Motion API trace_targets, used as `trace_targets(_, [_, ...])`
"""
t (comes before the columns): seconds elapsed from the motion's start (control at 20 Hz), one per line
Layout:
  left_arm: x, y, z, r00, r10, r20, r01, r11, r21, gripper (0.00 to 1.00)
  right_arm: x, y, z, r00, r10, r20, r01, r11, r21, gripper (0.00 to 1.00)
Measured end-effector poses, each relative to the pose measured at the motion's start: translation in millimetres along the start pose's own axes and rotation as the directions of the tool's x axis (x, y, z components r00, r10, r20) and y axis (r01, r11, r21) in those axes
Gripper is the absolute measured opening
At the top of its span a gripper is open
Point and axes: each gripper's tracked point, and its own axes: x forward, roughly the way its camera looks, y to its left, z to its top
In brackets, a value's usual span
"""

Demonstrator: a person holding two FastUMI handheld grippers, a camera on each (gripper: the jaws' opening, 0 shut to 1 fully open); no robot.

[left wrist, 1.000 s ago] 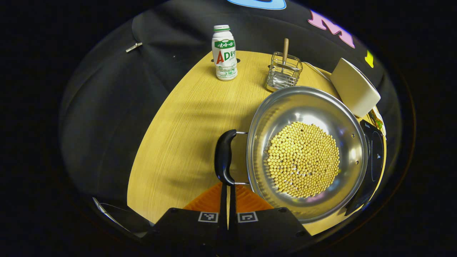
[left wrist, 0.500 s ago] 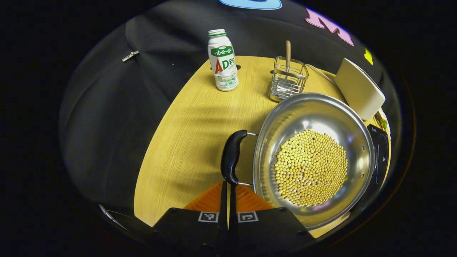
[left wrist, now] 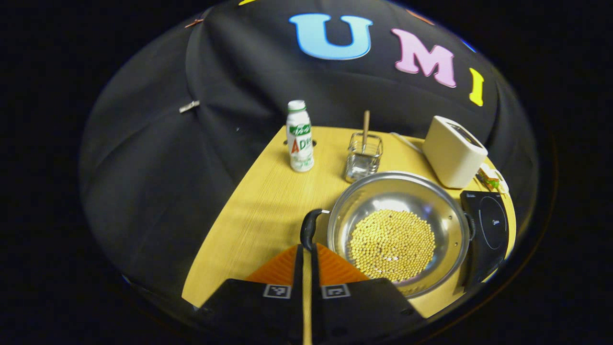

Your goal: First push the handle of the pot to place it horizontally, then grasp the pot with both hands and set it on the induction cooktop.

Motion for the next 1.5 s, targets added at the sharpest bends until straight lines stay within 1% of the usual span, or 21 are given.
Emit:
trace_targets(0.15, [5.3, -12.3, 1.5, 0.996, -0.084, 0.003, 0.084, 0.996, -0.008, 0.75, 22.8, 40.1, -23.5, 0.995, 0.075, -0.067, -0.072, 0.996, 0.056, 0.98])
trace_targets(0.25, [14.0, -14.0, -4.4, 0.995, -0.104, -0.012, 0.103, 0.994, -0.026, 0.86, 43.1, 67.5, -38.6, 0.987, 0.116, -0.112, -0.107, 0.990, 0.089, 0.98])
trace_targets(0.35, [27.7, -17.1, -9.3, 0.992, -0.120, -0.034, 0.118, 0.992, -0.039, 0.88, 63.3, 93.5, -55.7, 0.974, 0.158, -0.161, -0.139, 0.982, 0.125, 0.98])
trace_targets(0.45, [40.8, -17.6, -10.4, 0.991, -0.124, -0.052, 0.123, 0.992, -0.035, 0.89, 80.7, 118.3, -76.1, 0.955, 0.196, -0.222, -0.162, 0.973, 0.164, 0.99])
trace_targets(0.55, [56.2, -15.3, -13.5, 0.991, -0.109, -0.077, 0.107, 0.994, -0.033, 0.89, 96.7, 136.4, -98.7, 0.933, 0.222, -0.284, -0.170, 0.966, 0.194, 0.99])
trace_targets(0.65, [69.1, -14.4, -19.5, 0.988, -0.096, -0.118, 0.093, 0.995, -0.028, 0.89, 115.0, 150.9, -120.9, 0.911, 0.231, -0.340, -0.165, 0.963, 0.212, 0.99])
trace_targets(0.8, [86.5, -15.7, -22.5, 0.988, -0.089, -0.130, 0.085, 0.996, -0.036, 0.89, 134.2, 166.7, -160.3, 0.868, 0.234, -0.438, -0.153, 0.965, 0.212, 0.99])
trace_targets(0.95, [93.6, -15.5, -24.3, 0.987, -0.089, -0.135, 0.084, 0.996, -0.038, 0.89, 143.1, 177.0, -185.4, 0.823, 0.251, -0.510, -0.154, 0.962, 0.226, 0.98])
trace_targets(1.0, [95.7, -16.6, -24.7, 0.986, -0.093, -0.135, 0.088, 0.995, -0.044, 0.89, 145.2, 178.9, -189.8, 0.814, 0.250, -0.525, -0.142, 0.961, 0.237, 0.96])
trace_targets(1.2, [102.6, -13.4, -27.4, 0.985, -0.096, -0.140, 0.090, 0.995, -0.053, 0.87, 167.7, 186.8, -212.2, 0.795, 0.229, -0.562, -0.103, 0.964, 0.246, 0.96])
trace_targets(1.25, [103.5, -12.3, -28.8, 0.985, -0.095, -0.141, 0.088, 0.995, -0.054, 0.87, 171.1, 187.3, -216.9, 0.786, 0.225, -0.576, -0.097, 0.965, 0.246, 0.94])
trace_targets(1.3, [105.4, -12.0, -29.0, 0.985, -0.097, -0.142, 0.090, 0.994, -0.056, 0.87, 174.3, 188.3, -222.7, 0.777, 0.226, -0.587, -0.089, 0.963, 0.253, 0.86])
trace_targets(1.4, [108.4, -11.6, -30.3, 0.984, -0.100, -0.145, 0.093, 0.994, -0.057, 0.81, 179.2, 188.6, -228.5, 0.764, 0.230, -0.602, -0.073, 0.959, 0.274, 0.86])
trace_targets(1.45, [109.8, -10.8, -31.1, 0.984, -0.099, -0.145, 0.092, 0.994, -0.054, 0.76, 182.6, 185.7, -229.0, 0.763, 0.226, -0.606, -0.062, 0.958, 0.279, 0.86])
trace_targets(1.5, [111.2, -9.9, -29.9, 0.985, -0.096, -0.144, 0.090, 0.995, -0.050, 0.73, 183.1, 187.4, -231.7, 0.759, 0.225, -0.611, -0.055, 0.957, 0.285, 0.77])
